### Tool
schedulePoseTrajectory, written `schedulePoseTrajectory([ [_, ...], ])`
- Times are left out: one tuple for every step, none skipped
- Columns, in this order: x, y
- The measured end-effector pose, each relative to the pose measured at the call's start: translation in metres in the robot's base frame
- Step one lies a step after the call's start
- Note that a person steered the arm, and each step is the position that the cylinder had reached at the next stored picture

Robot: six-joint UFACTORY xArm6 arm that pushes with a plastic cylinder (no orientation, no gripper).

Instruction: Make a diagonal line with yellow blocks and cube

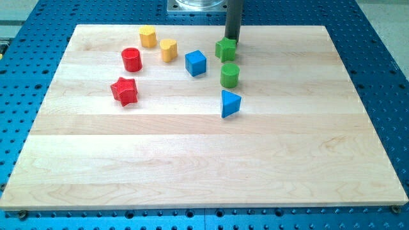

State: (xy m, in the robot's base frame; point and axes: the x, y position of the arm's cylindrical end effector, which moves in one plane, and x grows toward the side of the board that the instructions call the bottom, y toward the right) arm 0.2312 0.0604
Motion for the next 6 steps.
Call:
schedulePoseTrajectory([
  [0.007,-0.025],
  [0.021,0.000],
  [0.004,-0.020],
  [0.040,-0.055],
  [0.078,-0.060],
  [0.101,-0.087],
])
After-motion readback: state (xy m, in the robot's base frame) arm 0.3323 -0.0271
